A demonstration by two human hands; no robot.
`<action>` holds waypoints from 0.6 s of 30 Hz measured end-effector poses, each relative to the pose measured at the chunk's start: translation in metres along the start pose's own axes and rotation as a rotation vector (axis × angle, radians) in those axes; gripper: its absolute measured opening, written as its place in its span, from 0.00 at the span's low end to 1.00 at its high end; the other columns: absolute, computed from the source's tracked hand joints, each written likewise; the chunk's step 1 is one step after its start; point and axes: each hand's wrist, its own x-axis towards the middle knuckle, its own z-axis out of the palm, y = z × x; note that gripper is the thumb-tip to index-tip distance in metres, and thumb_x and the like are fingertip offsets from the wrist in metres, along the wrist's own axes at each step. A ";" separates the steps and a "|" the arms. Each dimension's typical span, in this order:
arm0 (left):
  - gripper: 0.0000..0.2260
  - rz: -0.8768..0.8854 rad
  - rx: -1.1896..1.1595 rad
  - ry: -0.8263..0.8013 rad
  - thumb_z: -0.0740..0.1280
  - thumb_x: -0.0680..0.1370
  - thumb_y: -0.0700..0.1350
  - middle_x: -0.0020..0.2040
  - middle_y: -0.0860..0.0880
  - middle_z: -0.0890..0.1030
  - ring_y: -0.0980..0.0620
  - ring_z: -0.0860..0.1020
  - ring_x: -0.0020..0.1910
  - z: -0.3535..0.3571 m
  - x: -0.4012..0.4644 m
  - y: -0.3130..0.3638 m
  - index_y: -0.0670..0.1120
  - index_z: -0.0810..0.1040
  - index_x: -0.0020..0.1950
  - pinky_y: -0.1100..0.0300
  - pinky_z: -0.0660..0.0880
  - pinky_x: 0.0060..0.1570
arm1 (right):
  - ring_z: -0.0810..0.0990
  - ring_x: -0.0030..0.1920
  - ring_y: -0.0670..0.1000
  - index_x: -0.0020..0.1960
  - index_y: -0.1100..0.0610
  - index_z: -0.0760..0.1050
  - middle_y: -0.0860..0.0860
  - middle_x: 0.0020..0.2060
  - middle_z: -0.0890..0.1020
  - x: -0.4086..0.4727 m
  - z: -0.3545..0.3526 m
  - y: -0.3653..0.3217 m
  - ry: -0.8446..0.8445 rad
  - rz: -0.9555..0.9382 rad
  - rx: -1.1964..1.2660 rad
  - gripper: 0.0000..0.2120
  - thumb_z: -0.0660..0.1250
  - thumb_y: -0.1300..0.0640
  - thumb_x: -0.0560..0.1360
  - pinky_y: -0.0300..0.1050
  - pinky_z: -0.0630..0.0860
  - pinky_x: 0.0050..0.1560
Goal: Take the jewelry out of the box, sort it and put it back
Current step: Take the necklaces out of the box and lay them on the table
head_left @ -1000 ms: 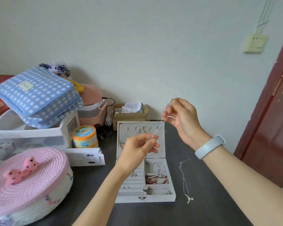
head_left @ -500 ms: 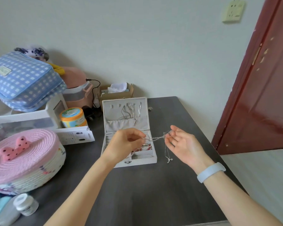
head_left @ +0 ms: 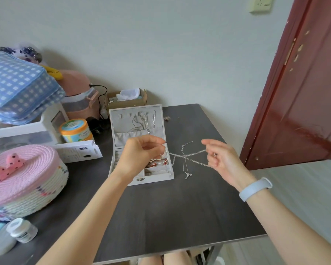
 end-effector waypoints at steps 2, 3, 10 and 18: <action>0.08 0.032 -0.024 -0.008 0.69 0.72 0.32 0.30 0.54 0.81 0.59 0.78 0.30 0.006 0.004 0.009 0.45 0.80 0.40 0.68 0.78 0.39 | 0.64 0.26 0.47 0.53 0.61 0.77 0.50 0.29 0.68 -0.004 -0.006 0.004 -0.055 -0.022 -0.297 0.11 0.60 0.67 0.75 0.38 0.63 0.30; 0.08 0.051 -0.026 -0.024 0.69 0.73 0.32 0.30 0.54 0.81 0.59 0.78 0.30 0.010 0.007 0.015 0.45 0.80 0.40 0.68 0.78 0.39 | 0.69 0.30 0.47 0.52 0.59 0.78 0.51 0.30 0.71 -0.006 -0.007 0.006 -0.089 -0.021 -0.405 0.11 0.60 0.67 0.75 0.39 0.66 0.34; 0.06 0.220 0.073 -0.119 0.68 0.73 0.33 0.35 0.49 0.80 0.61 0.77 0.28 0.037 0.024 0.053 0.44 0.79 0.43 0.70 0.76 0.36 | 0.71 0.63 0.38 0.61 0.48 0.72 0.42 0.60 0.77 -0.017 0.012 0.010 -0.463 -0.091 -0.279 0.21 0.63 0.63 0.70 0.31 0.73 0.49; 0.08 0.172 -0.234 0.073 0.67 0.73 0.31 0.32 0.47 0.80 0.60 0.79 0.30 0.033 0.039 0.051 0.43 0.78 0.40 0.69 0.76 0.34 | 0.76 0.32 0.51 0.49 0.61 0.75 0.48 0.27 0.72 -0.025 0.015 0.015 -0.421 -0.111 -0.056 0.11 0.54 0.62 0.80 0.48 0.75 0.47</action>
